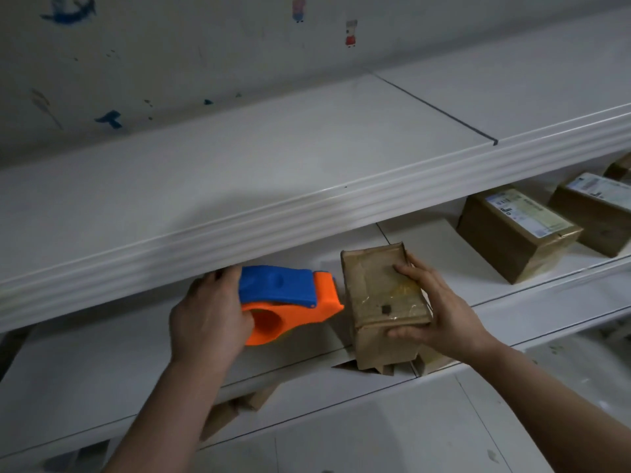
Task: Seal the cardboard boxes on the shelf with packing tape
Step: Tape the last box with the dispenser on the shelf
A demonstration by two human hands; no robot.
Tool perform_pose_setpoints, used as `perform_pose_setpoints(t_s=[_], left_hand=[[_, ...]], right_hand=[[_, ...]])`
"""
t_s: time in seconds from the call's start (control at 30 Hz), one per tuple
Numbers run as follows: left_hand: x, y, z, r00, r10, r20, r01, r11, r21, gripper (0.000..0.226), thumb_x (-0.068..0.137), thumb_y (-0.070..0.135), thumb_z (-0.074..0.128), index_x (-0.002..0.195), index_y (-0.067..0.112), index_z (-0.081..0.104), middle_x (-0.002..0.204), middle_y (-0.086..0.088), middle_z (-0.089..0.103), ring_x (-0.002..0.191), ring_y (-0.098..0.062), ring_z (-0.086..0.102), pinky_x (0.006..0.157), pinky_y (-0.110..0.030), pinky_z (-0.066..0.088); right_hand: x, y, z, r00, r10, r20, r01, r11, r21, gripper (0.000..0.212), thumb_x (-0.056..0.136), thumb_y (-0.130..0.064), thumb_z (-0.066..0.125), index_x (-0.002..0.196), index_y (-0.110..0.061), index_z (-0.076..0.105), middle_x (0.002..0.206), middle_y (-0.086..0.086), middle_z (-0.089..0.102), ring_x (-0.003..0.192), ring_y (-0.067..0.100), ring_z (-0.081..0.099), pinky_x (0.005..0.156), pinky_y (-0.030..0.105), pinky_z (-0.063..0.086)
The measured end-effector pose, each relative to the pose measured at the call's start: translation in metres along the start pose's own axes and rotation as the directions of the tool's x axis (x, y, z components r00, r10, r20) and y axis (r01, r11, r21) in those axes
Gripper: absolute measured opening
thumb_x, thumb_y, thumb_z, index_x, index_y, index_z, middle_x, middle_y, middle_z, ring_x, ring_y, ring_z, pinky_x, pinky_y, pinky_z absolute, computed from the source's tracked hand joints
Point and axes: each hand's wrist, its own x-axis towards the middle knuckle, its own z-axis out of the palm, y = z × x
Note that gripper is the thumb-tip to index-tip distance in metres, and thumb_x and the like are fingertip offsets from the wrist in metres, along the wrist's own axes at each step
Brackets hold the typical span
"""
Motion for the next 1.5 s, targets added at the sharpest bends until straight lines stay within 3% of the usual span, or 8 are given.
perform_pose_setpoints(t_s=[0.2, 0.33, 0.53, 0.67, 0.97, 1.13, 1.3, 1.5], left_hand=[[0.011, 0.006, 0.034, 0.992, 0.046, 0.115, -0.041, 0.998, -0.049, 0.061, 0.079, 0.011, 0.059, 0.133, 0.028, 0.040, 0.118, -0.002, 0.056, 0.107, -0.025, 0.057, 0.074, -0.036, 0.048], [0.011, 0.007, 0.049, 0.991, 0.033, 0.131, -0.016, 0.992, -0.128, 0.058, 0.078, 0.008, 0.056, 0.129, 0.030, 0.042, 0.113, -0.002, 0.058, 0.104, -0.025, 0.058, 0.073, -0.035, 0.049], [0.008, 0.005, 0.051, 0.992, 0.037, 0.121, -0.020, 0.990, -0.138, 0.055, 0.079, 0.007, 0.057, 0.128, 0.028, 0.044, 0.112, -0.001, 0.058, 0.102, -0.024, 0.059, 0.067, -0.031, 0.045], [0.006, 0.005, 0.052, 0.991, 0.021, 0.129, 0.000, 0.988, -0.155, 0.053, 0.080, 0.007, 0.057, 0.127, 0.029, 0.044, 0.111, -0.001, 0.058, 0.101, -0.024, 0.059, 0.065, -0.030, 0.040], [0.006, -0.002, 0.017, 1.000, -0.011, 0.001, 0.011, 0.991, -0.136, 0.058, 0.081, 0.007, 0.057, 0.134, 0.029, 0.046, 0.121, 0.000, 0.060, 0.107, -0.025, 0.059, 0.069, -0.030, 0.038], [0.013, 0.041, 0.000, 0.997, 0.069, 0.025, -0.067, 0.995, -0.079, 0.055, 0.080, 0.010, 0.057, 0.131, 0.028, 0.045, 0.124, -0.002, 0.059, 0.111, -0.028, 0.059, 0.081, -0.036, 0.047], [0.007, 0.112, 0.015, 0.966, 0.253, 0.047, -0.256, 0.965, 0.054, 0.050, 0.082, 0.012, 0.060, 0.127, 0.020, 0.039, 0.120, -0.006, 0.054, 0.107, -0.027, 0.057, 0.065, -0.035, 0.041], [-0.002, 0.162, 0.032, 0.865, 0.502, 0.004, -0.500, 0.859, 0.113, 0.050, 0.087, 0.020, 0.061, 0.131, 0.018, 0.037, 0.119, -0.009, 0.050, 0.107, -0.030, 0.052, 0.073, -0.037, 0.044]], right_hand=[[-0.001, 0.004, -0.007, 0.997, 0.041, 0.070, -0.041, 0.999, 0.006, 0.102, 0.058, -0.081, 0.063, 0.143, -0.054, 0.014, 0.158, -0.022, 0.004, 0.140, 0.008, 0.027, 0.102, 0.044, 0.045], [0.001, -0.013, -0.015, 0.975, 0.096, 0.201, 0.008, 0.887, -0.461, 0.112, 0.075, -0.064, 0.065, 0.149, -0.038, -0.014, 0.157, -0.009, -0.020, 0.146, 0.019, -0.017, 0.119, 0.055, 0.001], [0.001, -0.032, 0.012, 0.960, -0.246, 0.134, 0.272, 0.703, -0.657, 0.098, 0.061, -0.060, 0.077, 0.144, -0.023, 0.042, 0.147, 0.003, 0.045, 0.137, 0.021, 0.037, 0.107, 0.053, 0.038], [-0.001, -0.044, 0.028, 0.943, -0.313, 0.111, 0.296, 0.644, -0.705, 0.091, 0.063, -0.045, 0.078, 0.144, -0.022, 0.043, 0.146, 0.004, 0.046, 0.136, 0.021, 0.039, 0.104, 0.054, 0.022], [0.019, -0.040, 0.037, 0.912, -0.410, 0.001, 0.392, 0.874, -0.287, 0.051, 0.093, -0.037, 0.050, 0.141, -0.022, 0.046, 0.145, -0.007, 0.046, 0.136, 0.018, 0.042, 0.112, 0.042, 0.033], [0.006, -0.020, 0.023, 0.971, -0.147, -0.191, 0.174, 0.976, 0.131, 0.070, 0.087, -0.038, 0.062, 0.148, -0.039, 0.027, 0.149, -0.016, 0.039, 0.136, 0.002, 0.037, 0.112, 0.022, 0.032], [-0.023, 0.034, -0.005, 0.992, -0.035, -0.122, 0.024, 0.996, -0.090, 0.108, 0.075, -0.013, 0.077, 0.150, -0.046, 0.007, 0.157, -0.010, 0.024, 0.141, 0.013, 0.033, 0.106, 0.041, 0.042], [-0.015, 0.040, -0.007, 0.991, 0.130, 0.044, -0.124, 0.985, -0.117, 0.131, 0.057, -0.064, 0.076, 0.149, -0.037, -0.015, 0.150, -0.002, 0.035, 0.128, 0.023, 0.047, 0.105, 0.043, 0.040]])
